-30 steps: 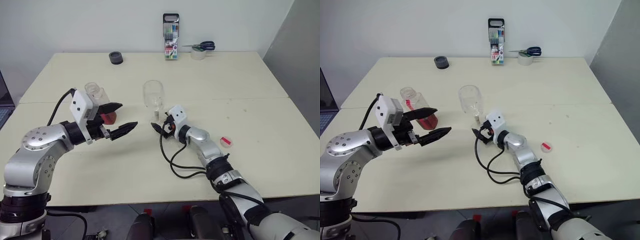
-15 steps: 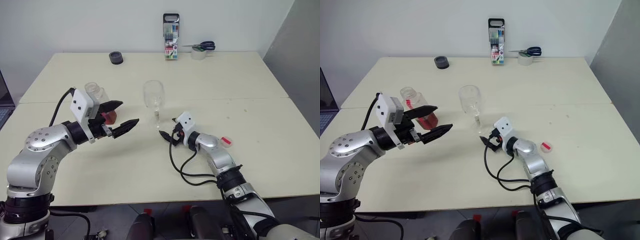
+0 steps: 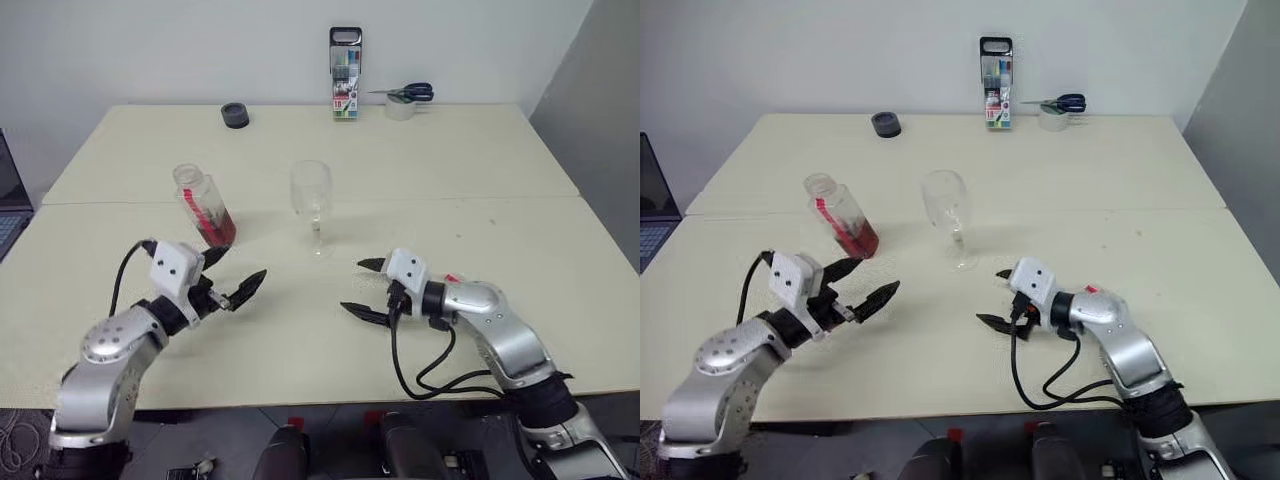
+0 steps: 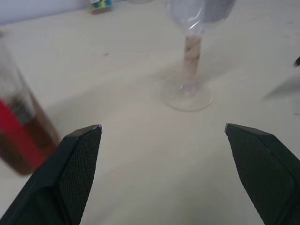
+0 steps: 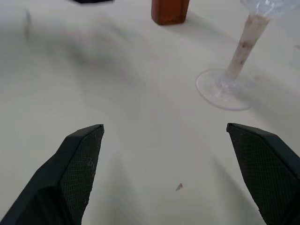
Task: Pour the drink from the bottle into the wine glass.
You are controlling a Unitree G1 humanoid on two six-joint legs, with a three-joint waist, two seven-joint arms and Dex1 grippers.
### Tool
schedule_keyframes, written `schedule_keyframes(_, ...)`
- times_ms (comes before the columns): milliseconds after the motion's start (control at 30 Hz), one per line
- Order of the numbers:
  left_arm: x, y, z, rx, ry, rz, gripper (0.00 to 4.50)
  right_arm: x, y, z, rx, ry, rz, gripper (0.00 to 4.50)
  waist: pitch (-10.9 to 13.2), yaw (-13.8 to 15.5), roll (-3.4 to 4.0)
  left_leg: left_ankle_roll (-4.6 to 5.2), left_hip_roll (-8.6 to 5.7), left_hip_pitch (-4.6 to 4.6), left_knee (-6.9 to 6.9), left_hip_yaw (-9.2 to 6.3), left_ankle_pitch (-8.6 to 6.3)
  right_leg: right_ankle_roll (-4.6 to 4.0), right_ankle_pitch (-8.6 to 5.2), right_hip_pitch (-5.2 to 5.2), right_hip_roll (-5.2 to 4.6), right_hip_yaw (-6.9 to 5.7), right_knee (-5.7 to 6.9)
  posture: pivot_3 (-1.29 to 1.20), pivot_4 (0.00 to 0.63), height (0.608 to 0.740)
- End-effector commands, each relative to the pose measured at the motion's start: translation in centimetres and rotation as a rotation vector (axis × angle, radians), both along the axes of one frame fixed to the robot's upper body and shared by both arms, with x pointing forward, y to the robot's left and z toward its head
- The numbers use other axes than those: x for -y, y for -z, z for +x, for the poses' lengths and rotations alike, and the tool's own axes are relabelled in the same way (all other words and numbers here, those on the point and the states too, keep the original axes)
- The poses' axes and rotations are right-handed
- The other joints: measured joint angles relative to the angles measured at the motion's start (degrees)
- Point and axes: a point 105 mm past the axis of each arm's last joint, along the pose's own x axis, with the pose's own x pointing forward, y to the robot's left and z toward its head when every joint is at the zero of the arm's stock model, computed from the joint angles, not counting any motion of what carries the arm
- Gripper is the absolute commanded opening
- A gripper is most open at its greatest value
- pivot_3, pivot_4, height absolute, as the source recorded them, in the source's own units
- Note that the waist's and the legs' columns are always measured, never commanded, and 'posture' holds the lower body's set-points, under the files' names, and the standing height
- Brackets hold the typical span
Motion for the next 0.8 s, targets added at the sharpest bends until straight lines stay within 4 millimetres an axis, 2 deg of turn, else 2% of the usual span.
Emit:
schedule_keyframes(33,-1.3,0.0,0.1,0.074,-0.121,0.041,4.50,0.1,-2.4,-1.0,0.037,-0.029,0.062,4.48,-0.01,0.51,-0.01,0.00,0.00,-0.01,0.00,-0.01,0.00,0.00,0.00,0.01,0.00,-0.03,-0.04,0.00,0.150,0.740)
schedule_keyframes(167,-4.1,1.6,0.6,0.052,-0.359,-0.002,4.50,-0.1,-4.6,-1.8,0.028,-0.035,0.174,4.48,-0.02,1.08,-0.03,0.00,-0.01,-0.02,0.02,-0.01,0.00,0.01,0.01,0.05,-0.03,-0.03,-0.11,0.00,0.150,0.740)
schedule_keyframes(333,-5.8,1.1,1.7,0.063,-0.460,-0.022,4.50,-0.4,-5.5,-2.6,-0.003,-0.088,0.206,4.48,-0.05,1.56,-0.08,0.00,-0.02,-0.04,0.02,-0.05,0.00,0.01,0.01,0.05,-0.03,-0.09,-0.12,0.00,0.150,0.740)
schedule_keyframes(667,-5.2,-0.6,4.2,0.081,-0.361,0.031,4.50,-0.8,-6.3,-3.6,-0.036,-0.146,0.200,4.48,-0.05,1.57,-0.08,0.00,-0.03,-0.06,0.01,-0.04,0.00,0.01,0.01,0.06,-0.03,-0.12,-0.16,0.00,0.150,0.740)
schedule_keyframes(800,-5.5,-0.8,5.1,0.091,-0.374,0.028,4.50,-0.9,-6.4,-3.7,-0.032,-0.146,0.201,4.48,-0.05,1.57,-0.08,0.00,-0.02,-0.06,0.02,-0.04,0.00,0.01,0.01,0.06,-0.03,-0.12,-0.17,0.00,0.150,0.740)
